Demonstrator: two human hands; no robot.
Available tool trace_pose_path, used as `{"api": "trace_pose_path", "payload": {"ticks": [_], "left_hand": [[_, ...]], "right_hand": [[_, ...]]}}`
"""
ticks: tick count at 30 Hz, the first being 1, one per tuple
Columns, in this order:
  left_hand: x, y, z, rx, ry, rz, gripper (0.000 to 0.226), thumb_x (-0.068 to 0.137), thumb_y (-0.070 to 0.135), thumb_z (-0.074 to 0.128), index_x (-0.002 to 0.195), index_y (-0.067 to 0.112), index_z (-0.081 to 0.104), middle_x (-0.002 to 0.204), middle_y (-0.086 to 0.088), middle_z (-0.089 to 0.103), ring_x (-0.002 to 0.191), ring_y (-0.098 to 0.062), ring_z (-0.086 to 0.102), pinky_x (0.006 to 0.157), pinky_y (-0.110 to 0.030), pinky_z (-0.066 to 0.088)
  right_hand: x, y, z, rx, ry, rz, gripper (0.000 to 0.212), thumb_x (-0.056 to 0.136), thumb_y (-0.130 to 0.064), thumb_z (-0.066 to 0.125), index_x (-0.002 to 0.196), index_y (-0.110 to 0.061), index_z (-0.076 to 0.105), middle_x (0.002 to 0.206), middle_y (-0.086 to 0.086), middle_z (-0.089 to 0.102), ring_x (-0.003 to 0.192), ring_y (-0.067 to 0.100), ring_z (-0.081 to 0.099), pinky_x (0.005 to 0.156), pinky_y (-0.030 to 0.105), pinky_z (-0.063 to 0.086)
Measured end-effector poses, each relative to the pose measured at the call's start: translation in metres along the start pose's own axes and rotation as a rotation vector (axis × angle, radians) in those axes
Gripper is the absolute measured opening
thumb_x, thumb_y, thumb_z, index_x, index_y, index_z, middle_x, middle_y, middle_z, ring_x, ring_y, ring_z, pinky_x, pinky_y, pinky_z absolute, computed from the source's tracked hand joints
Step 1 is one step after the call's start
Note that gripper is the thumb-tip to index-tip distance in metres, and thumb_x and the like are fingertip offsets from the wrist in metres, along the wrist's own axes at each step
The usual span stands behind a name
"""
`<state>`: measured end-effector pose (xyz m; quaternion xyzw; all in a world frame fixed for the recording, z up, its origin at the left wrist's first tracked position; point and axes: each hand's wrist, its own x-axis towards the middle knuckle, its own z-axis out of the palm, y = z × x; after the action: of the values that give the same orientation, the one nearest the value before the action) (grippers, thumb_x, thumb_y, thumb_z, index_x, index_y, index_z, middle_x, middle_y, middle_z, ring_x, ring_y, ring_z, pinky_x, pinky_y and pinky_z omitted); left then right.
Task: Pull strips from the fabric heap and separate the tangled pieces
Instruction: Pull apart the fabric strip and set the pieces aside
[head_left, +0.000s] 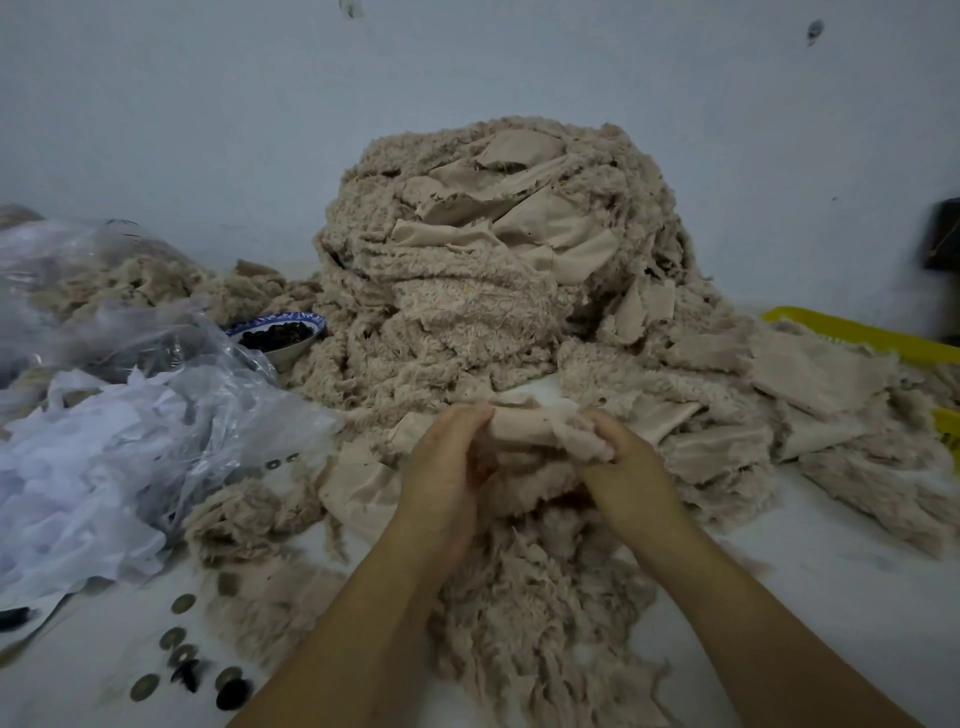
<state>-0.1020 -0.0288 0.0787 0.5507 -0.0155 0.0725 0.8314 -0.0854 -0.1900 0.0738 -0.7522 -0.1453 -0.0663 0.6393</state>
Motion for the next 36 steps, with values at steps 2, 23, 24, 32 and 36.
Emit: {"api": "trace_pose_path", "payload": {"ticks": [2,23,24,32,36], "left_hand": [[-0.002,-0.003,-0.001,0.303,-0.039,0.052,0.022,0.088,0.053,0.062,0.100,0.037,0.071,0.102,0.009,0.075,0.094,-0.010,0.072,0.075,-0.028,0.057],[0.008,-0.006,-0.026,1.102,0.415,0.324,0.032,0.094,0.024,0.053,0.126,0.028,0.058,0.130,0.002,0.052,0.118,-0.017,0.048,0.100,-0.043,0.045],[0.010,-0.008,-0.028,1.218,0.407,0.241,0.043,0.094,0.028,0.054,0.136,0.024,0.051,0.139,-0.002,0.045,0.128,-0.023,0.040,0.107,-0.044,0.037],[0.009,-0.004,-0.025,1.237,0.408,0.343,0.019,0.100,0.024,0.056,0.104,0.009,0.067,0.110,-0.005,0.061,0.110,-0.028,0.049,0.094,-0.040,0.037],[-0.004,-0.008,-0.002,1.161,0.082,0.599,0.024,0.095,0.014,0.053,0.107,0.003,0.071,0.110,-0.008,0.064,0.106,-0.023,0.053,0.093,-0.030,0.042]], "right_hand": [[0.004,0.001,-0.004,0.215,0.036,0.081,0.041,0.096,-0.004,0.056,0.091,-0.042,0.071,0.087,-0.016,0.072,0.074,-0.008,0.066,0.065,0.014,0.055],[0.020,0.001,-0.032,1.157,0.288,0.234,0.018,0.095,-0.011,0.055,0.110,-0.004,0.060,0.119,0.013,0.066,0.102,0.020,0.070,0.077,0.029,0.061],[0.020,0.002,-0.035,1.164,0.323,0.259,0.018,0.101,-0.013,0.050,0.113,-0.002,0.057,0.125,0.016,0.060,0.108,0.024,0.067,0.078,0.030,0.060],[0.000,0.006,0.004,0.200,-0.047,0.268,0.024,0.102,-0.025,0.052,0.103,-0.012,0.072,0.097,0.008,0.077,0.084,0.018,0.074,0.066,0.022,0.057],[-0.006,0.010,0.015,0.228,-0.221,0.252,0.063,0.080,-0.072,0.061,0.116,-0.021,0.072,0.113,-0.001,0.075,0.107,0.014,0.070,0.091,0.030,0.054]]}}
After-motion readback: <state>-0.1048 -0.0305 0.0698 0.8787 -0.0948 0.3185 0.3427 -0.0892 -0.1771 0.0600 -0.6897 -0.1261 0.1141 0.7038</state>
